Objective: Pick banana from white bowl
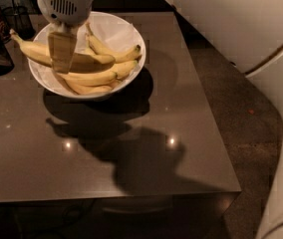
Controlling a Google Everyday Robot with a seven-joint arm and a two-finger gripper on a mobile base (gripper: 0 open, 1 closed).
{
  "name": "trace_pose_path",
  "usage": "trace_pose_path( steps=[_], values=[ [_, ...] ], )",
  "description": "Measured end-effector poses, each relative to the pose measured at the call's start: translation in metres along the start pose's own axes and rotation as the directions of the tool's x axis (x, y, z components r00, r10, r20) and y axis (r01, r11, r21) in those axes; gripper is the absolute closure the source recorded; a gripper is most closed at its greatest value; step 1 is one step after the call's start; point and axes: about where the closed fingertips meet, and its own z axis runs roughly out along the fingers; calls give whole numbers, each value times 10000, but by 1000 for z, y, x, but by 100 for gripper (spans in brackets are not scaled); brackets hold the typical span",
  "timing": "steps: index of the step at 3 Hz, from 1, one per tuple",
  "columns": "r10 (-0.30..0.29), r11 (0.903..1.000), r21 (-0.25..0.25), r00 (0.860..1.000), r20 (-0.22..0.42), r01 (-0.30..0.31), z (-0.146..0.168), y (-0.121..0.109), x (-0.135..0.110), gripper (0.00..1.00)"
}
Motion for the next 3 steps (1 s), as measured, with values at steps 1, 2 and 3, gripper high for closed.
trace_pose_path(
  steps=[1, 2, 3],
  values=[
    [30, 10000, -67, 10000, -45, -30, -8, 21, 0, 100],
    [467, 9987, -185, 9987, -199, -471, -22, 53, 4, 100],
    [1022, 9943, -270, 9938, -442, -1035, -35, 82, 9, 100]
  ],
)
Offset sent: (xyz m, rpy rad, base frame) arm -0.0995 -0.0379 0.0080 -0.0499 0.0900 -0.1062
